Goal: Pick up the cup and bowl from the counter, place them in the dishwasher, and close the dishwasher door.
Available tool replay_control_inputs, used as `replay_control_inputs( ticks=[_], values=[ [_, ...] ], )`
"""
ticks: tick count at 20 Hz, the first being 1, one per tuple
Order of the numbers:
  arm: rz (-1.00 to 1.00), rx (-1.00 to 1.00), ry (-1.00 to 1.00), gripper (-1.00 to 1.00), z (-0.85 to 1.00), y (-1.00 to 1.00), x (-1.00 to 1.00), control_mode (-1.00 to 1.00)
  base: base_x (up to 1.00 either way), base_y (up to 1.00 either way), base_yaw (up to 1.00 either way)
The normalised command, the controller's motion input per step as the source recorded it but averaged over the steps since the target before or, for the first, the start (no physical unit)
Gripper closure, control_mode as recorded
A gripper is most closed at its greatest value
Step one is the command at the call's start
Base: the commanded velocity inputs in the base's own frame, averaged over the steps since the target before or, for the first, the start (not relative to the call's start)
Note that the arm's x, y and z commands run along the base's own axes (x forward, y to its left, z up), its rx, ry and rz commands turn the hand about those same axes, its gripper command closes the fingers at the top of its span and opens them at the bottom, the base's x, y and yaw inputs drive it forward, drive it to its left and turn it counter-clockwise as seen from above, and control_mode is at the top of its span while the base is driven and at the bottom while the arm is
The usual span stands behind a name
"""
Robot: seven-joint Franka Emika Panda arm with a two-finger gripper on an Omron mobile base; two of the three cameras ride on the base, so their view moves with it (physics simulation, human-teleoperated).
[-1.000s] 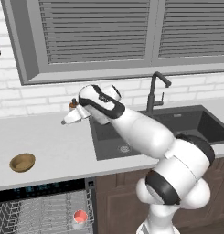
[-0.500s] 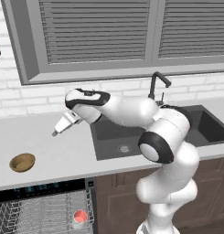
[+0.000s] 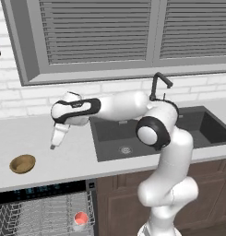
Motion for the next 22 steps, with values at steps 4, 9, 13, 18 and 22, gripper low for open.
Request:
replay_control_inputs(
  ticks=[4, 9, 13, 18, 22],
  values=[
    [0.34, -0.10, 0.00, -1.00, 0.00, 0.38, 0.15, -1.00, 0.00, 0.00, 0.00],
    [0.21, -0.04, 0.00, -1.00, 0.00, 0.42, 0.05, -1.00, 0.00, 0.00, 0.00],
    [0.11, -0.08, 0.00, -1.00, 0.00, 0.45, 0.03, -1.00, 0.00, 0.00, 0.00],
    [0.25, -0.12, 0.00, -1.00, -0.05, 0.21, 0.05, -1.00, 0.00, 0.00, 0.00],
    [0.30, -0.05, -0.04, -1.00, -0.13, 0.13, 0.02, -1.00, 0.00, 0.00, 0.00]
  ],
)
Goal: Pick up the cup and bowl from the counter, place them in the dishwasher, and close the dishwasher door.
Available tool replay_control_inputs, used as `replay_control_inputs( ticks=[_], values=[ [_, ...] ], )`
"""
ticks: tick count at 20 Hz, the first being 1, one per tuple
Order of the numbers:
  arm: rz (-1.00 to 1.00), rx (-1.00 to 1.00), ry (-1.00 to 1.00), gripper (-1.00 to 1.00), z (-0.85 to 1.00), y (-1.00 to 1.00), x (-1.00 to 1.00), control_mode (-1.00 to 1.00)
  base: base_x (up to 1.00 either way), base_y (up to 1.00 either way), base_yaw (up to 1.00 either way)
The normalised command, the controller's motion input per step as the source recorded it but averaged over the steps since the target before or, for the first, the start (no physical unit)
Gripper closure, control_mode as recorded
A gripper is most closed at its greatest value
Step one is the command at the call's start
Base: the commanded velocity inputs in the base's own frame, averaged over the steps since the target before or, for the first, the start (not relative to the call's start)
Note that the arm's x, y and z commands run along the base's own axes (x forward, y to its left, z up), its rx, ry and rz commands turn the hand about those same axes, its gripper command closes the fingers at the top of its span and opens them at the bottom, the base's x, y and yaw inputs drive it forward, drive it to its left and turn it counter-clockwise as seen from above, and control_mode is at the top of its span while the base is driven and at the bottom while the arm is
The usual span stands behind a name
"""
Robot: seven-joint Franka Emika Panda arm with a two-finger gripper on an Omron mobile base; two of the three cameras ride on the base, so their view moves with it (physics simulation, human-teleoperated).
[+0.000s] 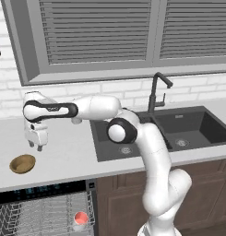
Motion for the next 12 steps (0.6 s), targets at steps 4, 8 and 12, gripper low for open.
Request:
replay_control_inputs(
  ticks=[4, 8, 12],
  values=[
    [0.34, 0.00, -0.08, -1.00, -0.16, 0.00, -0.01, -1.00, 0.00, 0.00, 0.00],
    [0.37, 0.00, -0.13, -1.00, -0.22, -0.09, -0.20, -1.00, 0.00, 0.00, 0.00],
    [0.32, 0.03, -0.23, -1.00, -0.31, -0.57, -0.60, -1.00, 0.00, 0.00, 0.00]
  ],
)
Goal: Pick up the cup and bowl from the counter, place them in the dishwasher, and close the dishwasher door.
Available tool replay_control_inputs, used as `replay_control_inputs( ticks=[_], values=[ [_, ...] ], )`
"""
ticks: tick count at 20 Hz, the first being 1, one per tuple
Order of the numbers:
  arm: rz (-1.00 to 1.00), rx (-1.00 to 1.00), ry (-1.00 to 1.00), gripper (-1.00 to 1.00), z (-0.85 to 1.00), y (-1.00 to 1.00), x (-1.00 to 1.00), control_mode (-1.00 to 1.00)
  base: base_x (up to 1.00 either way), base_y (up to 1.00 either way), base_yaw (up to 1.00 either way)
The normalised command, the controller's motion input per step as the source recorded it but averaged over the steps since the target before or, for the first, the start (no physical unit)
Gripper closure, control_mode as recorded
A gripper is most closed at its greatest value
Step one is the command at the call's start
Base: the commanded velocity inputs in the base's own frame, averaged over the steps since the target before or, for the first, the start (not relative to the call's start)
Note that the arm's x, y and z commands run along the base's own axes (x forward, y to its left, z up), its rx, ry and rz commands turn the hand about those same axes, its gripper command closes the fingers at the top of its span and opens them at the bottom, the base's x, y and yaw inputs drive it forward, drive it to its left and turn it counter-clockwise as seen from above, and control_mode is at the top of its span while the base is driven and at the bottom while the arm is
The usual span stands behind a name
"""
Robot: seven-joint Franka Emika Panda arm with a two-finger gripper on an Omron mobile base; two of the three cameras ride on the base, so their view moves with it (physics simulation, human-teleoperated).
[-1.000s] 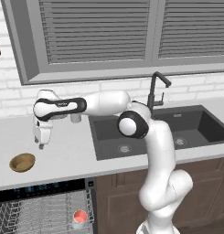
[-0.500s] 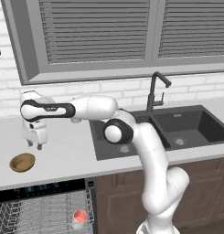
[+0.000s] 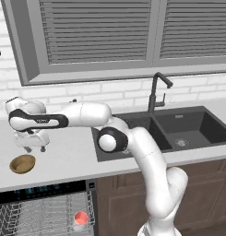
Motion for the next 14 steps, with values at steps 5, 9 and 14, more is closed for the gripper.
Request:
replay_control_inputs(
  ticks=[5, 9, 14],
  values=[
    [0.25, 0.10, -0.24, -1.00, -0.37, -0.77, -0.79, -1.00, 0.00, 0.00, 0.00],
    [0.22, 0.22, -0.17, -1.00, -0.22, -0.88, -0.23, -1.00, 0.00, 0.00, 0.00],
    [0.24, 0.26, -0.07, -1.00, -0.03, -0.26, 0.06, -1.00, 0.00, 0.00, 0.00]
  ],
)
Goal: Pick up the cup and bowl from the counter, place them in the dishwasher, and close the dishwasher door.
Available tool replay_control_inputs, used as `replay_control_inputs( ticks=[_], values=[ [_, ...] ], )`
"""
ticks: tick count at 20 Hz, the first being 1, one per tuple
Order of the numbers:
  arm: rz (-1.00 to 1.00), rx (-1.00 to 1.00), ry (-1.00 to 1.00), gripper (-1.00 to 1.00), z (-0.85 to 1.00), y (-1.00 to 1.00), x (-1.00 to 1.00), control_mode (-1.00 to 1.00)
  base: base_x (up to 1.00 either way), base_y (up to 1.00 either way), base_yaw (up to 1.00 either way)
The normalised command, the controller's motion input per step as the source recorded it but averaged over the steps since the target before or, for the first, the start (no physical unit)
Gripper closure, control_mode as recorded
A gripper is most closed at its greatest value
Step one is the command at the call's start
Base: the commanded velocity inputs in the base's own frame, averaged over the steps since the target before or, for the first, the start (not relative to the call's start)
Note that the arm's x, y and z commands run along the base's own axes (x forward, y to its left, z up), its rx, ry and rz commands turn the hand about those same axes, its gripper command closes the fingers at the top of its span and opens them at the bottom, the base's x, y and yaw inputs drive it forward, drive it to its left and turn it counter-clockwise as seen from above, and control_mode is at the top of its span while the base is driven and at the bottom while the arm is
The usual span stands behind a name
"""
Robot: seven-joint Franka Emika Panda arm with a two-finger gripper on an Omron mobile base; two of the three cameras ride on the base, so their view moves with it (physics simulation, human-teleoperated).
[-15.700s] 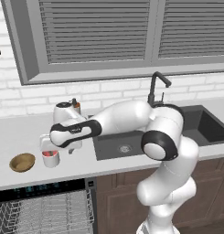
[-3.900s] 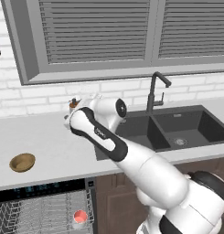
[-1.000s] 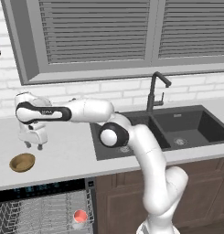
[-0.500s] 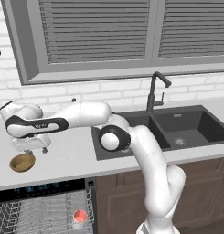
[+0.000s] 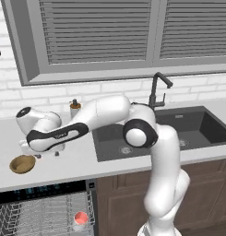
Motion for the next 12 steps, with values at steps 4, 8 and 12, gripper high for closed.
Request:
replay_control_inputs(
  ticks=[4, 8, 12],
  values=[
    [0.21, 0.25, 0.00, -1.00, -0.01, 0.01, 0.14, -1.00, 0.00, 0.00, 0.00],
    [0.18, 0.23, 0.00, -1.00, -0.01, 0.13, 0.35, -1.00, 0.00, 0.00, 0.00],
    [0.13, 0.16, 0.10, -1.00, 0.00, 0.41, 0.52, -1.00, 0.00, 0.00, 0.00]
  ],
)
